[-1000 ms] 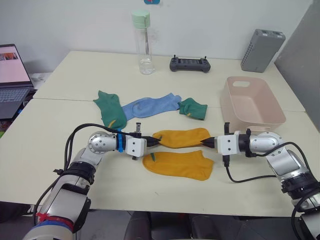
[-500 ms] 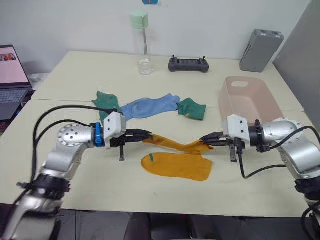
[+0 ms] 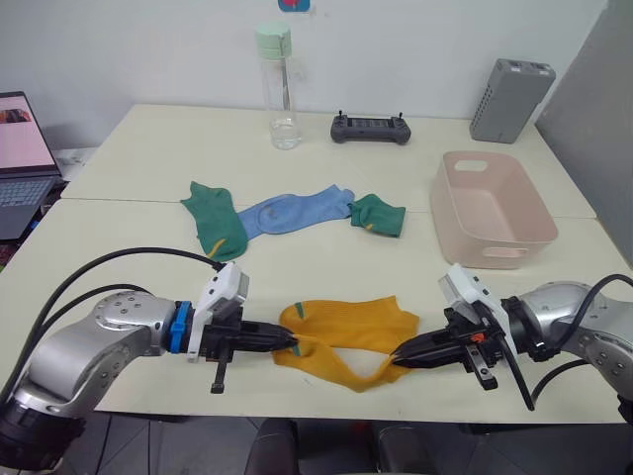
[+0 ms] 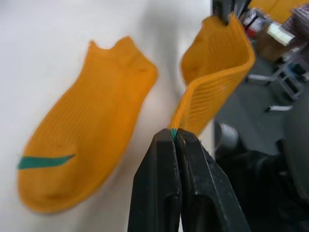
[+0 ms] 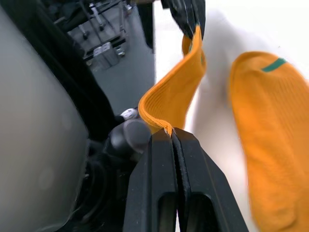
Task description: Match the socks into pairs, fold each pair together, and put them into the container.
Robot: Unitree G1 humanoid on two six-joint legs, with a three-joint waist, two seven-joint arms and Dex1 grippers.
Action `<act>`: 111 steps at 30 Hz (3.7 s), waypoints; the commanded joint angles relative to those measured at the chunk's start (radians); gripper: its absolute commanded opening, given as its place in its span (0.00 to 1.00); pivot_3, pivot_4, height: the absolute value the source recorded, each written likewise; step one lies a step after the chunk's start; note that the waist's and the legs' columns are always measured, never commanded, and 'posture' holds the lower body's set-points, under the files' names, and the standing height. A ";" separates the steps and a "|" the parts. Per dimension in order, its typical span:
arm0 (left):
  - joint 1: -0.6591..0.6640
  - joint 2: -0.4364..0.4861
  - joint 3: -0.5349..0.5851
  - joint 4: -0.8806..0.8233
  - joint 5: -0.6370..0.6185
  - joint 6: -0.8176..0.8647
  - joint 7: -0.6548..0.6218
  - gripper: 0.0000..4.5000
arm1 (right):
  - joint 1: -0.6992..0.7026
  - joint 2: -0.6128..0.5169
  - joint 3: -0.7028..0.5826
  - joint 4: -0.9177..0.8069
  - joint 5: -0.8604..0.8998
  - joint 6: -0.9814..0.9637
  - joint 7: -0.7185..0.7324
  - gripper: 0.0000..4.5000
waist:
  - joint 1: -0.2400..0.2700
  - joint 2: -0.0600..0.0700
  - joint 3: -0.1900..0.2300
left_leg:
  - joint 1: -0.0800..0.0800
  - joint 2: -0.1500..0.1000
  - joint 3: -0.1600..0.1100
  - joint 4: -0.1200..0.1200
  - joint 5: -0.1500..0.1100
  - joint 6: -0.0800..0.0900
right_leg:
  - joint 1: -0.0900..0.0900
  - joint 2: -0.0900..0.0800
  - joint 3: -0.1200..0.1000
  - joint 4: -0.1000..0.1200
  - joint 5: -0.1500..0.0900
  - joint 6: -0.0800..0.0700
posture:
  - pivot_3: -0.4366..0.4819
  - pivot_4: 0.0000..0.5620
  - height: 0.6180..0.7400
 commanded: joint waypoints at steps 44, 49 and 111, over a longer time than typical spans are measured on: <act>-0.260 -0.232 -0.133 0.276 0.324 0.059 0.064 0.01 | -0.320 0.156 0.254 0.494 -0.563 -0.252 0.074 0.00 | -0.002 0.000 0.000 | -0.008 0.000 -0.002 -0.001 0.000 0.000 | -0.002 0.003 -0.001 0.002 0.004 0.007 | 0.48 0.27 1.00; -0.263 -0.234 -0.126 0.293 0.341 0.042 0.062 0.01 | -0.317 0.171 0.254 0.512 -0.583 -0.271 0.074 0.00 | -0.002 0.000 0.000 | -0.008 0.000 -0.002 -0.001 0.000 0.000 | -0.002 0.003 -0.001 0.002 0.004 0.007 | 0.48 0.27 1.00; -0.135 -0.213 -0.118 0.515 0.565 -0.844 -0.112 0.00 | 0.171 0.137 0.121 0.239 -0.616 -0.531 -0.066 0.01 | 0.001 0.000 -0.001 | -0.002 0.000 -0.001 0.001 0.000 0.000 | 0.005 0.002 0.001 0.001 0.001 0.002 | 0.48 0.27 1.00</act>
